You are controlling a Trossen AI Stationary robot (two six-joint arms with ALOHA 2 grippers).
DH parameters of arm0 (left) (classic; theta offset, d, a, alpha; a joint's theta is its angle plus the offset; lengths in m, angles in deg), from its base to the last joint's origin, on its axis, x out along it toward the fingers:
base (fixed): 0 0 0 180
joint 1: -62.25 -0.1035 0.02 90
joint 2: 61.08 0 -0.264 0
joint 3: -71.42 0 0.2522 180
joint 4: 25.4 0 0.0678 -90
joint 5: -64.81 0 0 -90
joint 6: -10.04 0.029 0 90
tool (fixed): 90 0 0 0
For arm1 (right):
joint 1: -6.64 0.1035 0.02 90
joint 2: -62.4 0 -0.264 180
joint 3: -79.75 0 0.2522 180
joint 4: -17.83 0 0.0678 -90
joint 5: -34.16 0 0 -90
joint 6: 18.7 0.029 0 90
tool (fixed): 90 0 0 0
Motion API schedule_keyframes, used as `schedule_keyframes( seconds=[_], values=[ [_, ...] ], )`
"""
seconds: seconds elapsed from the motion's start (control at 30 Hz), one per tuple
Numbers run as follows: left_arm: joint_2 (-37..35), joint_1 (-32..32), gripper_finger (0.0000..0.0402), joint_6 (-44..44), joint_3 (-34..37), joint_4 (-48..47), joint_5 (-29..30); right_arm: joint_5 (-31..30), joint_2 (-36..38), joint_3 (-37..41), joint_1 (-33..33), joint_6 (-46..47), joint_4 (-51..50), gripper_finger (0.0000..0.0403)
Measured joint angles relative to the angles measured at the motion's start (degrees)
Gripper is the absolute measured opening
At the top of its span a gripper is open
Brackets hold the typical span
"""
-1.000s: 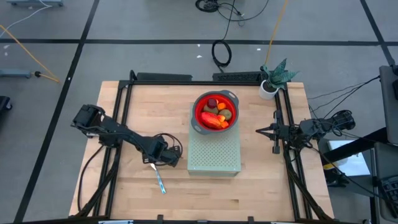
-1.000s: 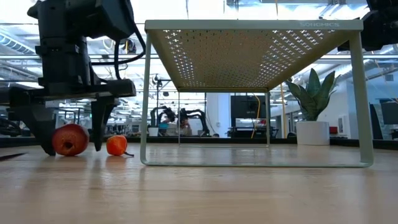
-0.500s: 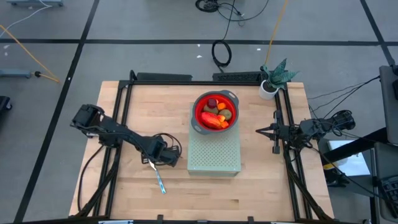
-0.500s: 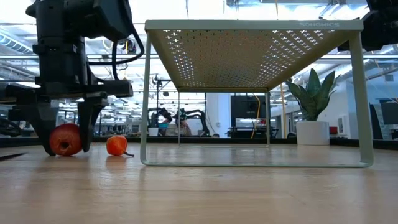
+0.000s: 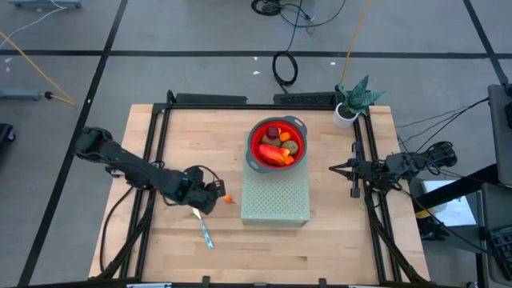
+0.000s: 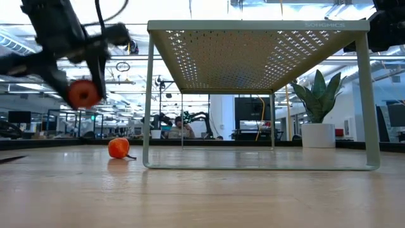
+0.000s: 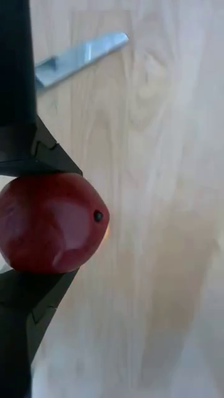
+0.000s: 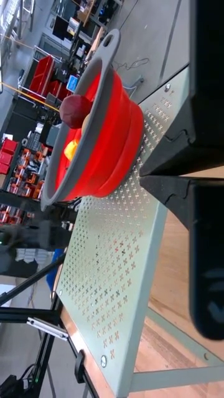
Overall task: Pick & Place Fruit
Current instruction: Put the pomegranate into the red strainer bowl on the shelf
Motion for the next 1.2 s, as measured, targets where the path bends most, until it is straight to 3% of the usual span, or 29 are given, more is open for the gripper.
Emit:
schedule_keyframes(
  seconds=[0.23, 0.53, 0.93, 1.2],
  values=[
    [-7.1, 2.2, 0.0189, 4.9, 0.0, 4.3, 9.5, 0.0, 0.0, 0.0, 0.0, -0.9, 0.0, 0.0000],
    [-11.9, 4.2, 0.0175, 18.7, -0.1, 16.2, 20.2, 0.0, 0.0, 0.0, 0.0, -0.9, 0.0, 0.0000],
    [-12.2, 4.4, 0.0176, 38.6, -0.1, 35.8, 20.9, 0.0, 0.0, 0.0, 0.0, -0.9, 0.0, 0.0000],
    [-12.2, 4.4, 0.0182, 69.1, -0.1, 48.4, 20.7, 0.0, 0.0, 0.0, 0.0, -0.9, 0.0, 0.0000]
  ],
)
